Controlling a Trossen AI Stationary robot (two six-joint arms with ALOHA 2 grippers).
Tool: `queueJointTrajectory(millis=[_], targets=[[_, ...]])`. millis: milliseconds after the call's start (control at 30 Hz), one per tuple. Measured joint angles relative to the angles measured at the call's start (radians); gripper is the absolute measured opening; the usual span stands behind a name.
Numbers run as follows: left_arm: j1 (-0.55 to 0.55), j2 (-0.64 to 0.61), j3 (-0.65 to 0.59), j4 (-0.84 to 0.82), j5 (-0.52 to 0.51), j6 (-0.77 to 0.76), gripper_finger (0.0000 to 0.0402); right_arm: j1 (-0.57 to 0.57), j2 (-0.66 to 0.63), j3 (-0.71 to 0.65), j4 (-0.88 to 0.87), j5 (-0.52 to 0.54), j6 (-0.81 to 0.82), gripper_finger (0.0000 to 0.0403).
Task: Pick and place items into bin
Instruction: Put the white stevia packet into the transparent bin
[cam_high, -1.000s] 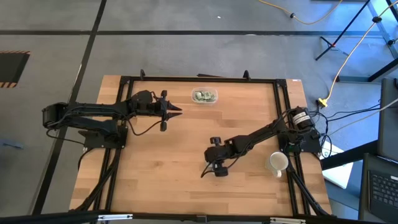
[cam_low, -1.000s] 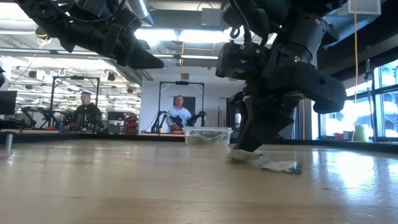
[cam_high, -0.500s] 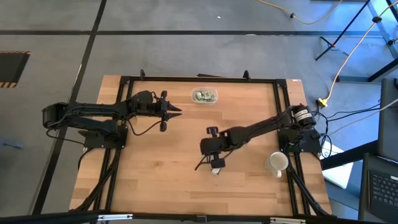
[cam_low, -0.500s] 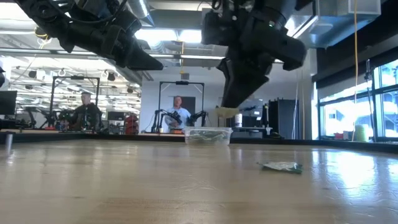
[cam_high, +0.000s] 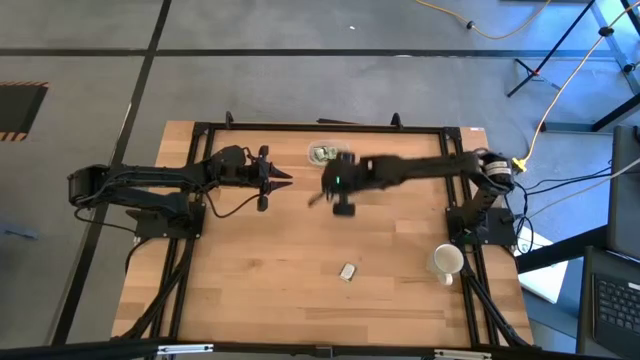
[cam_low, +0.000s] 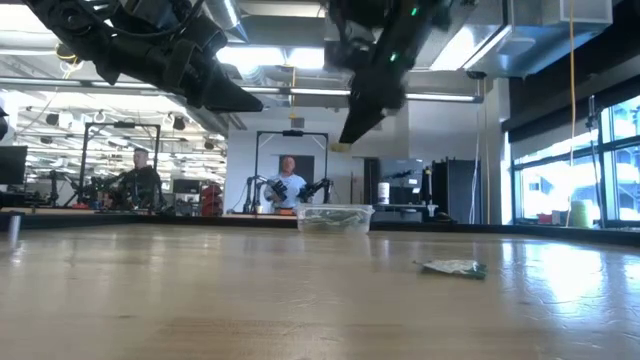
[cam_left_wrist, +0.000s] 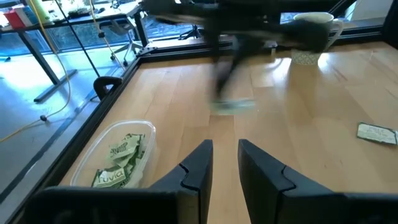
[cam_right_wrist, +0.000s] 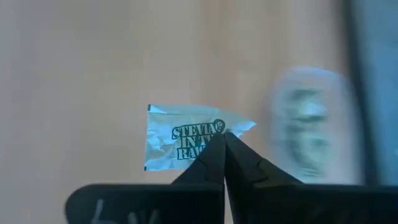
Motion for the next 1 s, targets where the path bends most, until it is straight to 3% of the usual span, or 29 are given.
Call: queueJointTrajectory(millis=[200, 400, 767, 1000], targets=[[0.0, 0.0, 0.0, 0.003, 0.0, 0.0, 0.007, -0.198, 0.038, 0.0, 0.15, 0.011, -0.044, 0.0001], [0.0, 0.0, 0.0, 0.003, 0.0, 0.001, 0.007, -0.338, 0.093, 0.0, 0.183, -0.078, -0.044, 0.0001], [0.0, 0.0, 0.0, 0.003, 0.0, 0.001, 0.007, -0.408, 0.2, -0.001, 0.191, -0.127, -0.045, 0.0003], [0.0, 0.0, 0.0, 0.002, -0.001, 0.001, 0.007, -0.404, 0.201, -0.001, 0.176, -0.128, -0.048, 0.0036]])
